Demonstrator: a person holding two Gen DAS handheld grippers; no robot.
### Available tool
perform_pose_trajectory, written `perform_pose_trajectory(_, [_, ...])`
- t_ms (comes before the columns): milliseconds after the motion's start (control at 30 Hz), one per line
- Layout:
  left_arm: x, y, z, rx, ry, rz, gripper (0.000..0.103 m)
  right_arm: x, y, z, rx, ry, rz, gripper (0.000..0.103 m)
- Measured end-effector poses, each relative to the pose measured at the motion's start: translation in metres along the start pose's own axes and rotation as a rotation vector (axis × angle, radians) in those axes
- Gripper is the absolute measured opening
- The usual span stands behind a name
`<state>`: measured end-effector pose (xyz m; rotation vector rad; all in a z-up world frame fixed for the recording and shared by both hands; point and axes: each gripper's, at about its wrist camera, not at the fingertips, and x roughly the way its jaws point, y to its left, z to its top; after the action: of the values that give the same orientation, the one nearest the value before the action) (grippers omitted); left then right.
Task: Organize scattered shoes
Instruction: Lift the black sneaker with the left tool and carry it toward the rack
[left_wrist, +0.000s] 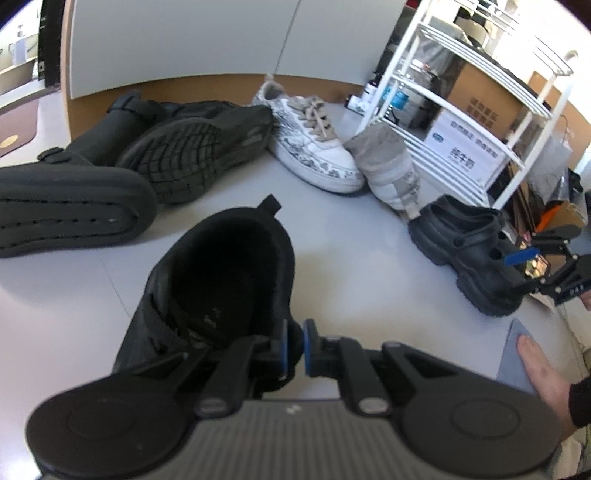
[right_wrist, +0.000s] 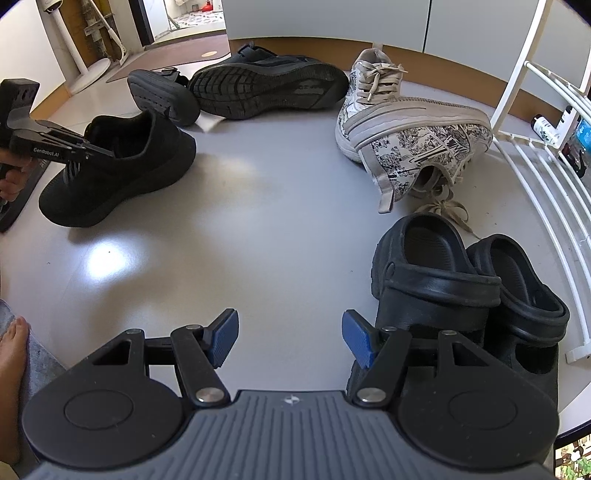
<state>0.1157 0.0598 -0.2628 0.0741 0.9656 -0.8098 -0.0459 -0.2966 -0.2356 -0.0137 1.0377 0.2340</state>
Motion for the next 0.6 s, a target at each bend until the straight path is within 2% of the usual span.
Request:
perform_pose_trajectory(133, [-0.002, -0.001, 0.001, -0.014, 0.000, -0.029, 0.007, 0.000, -0.001, -0.001, 0.003, 0.002, 0.001, 0.067])
perform_pose_trajectory(267, [0.009, -0.024, -0.001, 0.034, 0.039, -0.126, 0.007, 0.001, -0.002, -0.002, 0.009, 0.006, 0.003, 0.067])
perform_pose_trajectory(433, [0.029, -0.052, -0.001, 0.062, 0.059, -0.214, 0.006, 0.001, -0.002, -0.002, 0.012, 0.011, 0.009, 0.067])
perform_pose_trajectory(600, [0.047, -0.071, 0.004, 0.070, 0.049, -0.270, 0.006, 0.002, 0.001, -0.002, 0.014, 0.016, 0.023, 0.067])
